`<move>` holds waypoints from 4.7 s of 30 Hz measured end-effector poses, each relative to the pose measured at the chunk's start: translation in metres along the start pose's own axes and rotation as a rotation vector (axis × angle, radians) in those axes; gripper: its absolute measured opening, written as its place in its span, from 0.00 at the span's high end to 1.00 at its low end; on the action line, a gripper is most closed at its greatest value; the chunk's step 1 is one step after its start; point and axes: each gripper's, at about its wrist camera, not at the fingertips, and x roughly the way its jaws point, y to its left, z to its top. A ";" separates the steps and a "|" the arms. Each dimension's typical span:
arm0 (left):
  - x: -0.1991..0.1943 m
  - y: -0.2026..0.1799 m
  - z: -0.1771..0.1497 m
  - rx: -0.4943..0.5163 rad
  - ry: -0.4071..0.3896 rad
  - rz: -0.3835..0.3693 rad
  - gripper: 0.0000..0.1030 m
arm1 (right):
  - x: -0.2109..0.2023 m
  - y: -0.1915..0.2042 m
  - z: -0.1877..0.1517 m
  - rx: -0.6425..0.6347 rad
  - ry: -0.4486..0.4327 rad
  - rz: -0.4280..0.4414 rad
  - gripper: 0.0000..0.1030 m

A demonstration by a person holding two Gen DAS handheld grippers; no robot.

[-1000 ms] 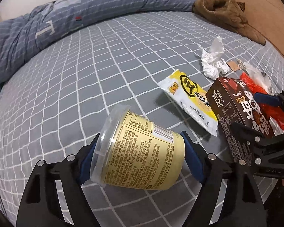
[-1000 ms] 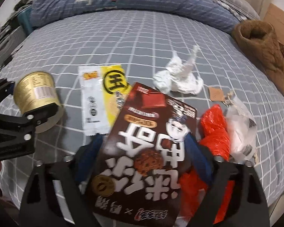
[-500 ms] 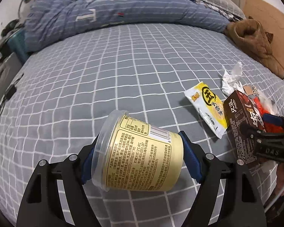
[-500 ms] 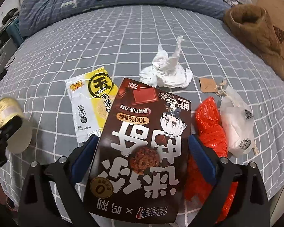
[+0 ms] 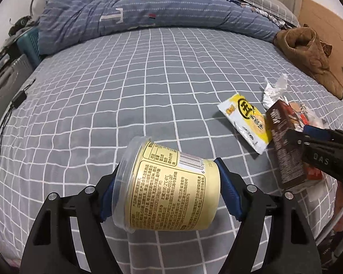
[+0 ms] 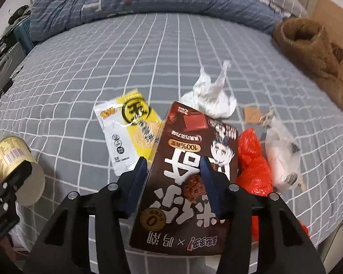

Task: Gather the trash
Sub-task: 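Lift the yellow cup and brown box and carry them toward the bin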

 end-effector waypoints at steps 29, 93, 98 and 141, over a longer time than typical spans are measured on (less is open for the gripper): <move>0.033 -0.017 -0.019 0.012 0.055 -0.007 0.30 | 0.033 -0.025 -0.010 0.075 0.088 -0.008 0.09; -0.196 -0.021 -0.107 -0.149 -0.098 0.036 0.36 | -0.142 0.001 -0.147 0.001 -0.281 0.095 0.15; -0.199 -0.025 -0.123 -0.149 -0.084 0.028 0.36 | -0.145 0.004 -0.167 -0.001 -0.266 0.113 0.15; -0.151 -0.064 -0.274 -0.164 0.063 -0.025 0.36 | -0.123 0.012 -0.294 -0.062 -0.150 0.127 0.15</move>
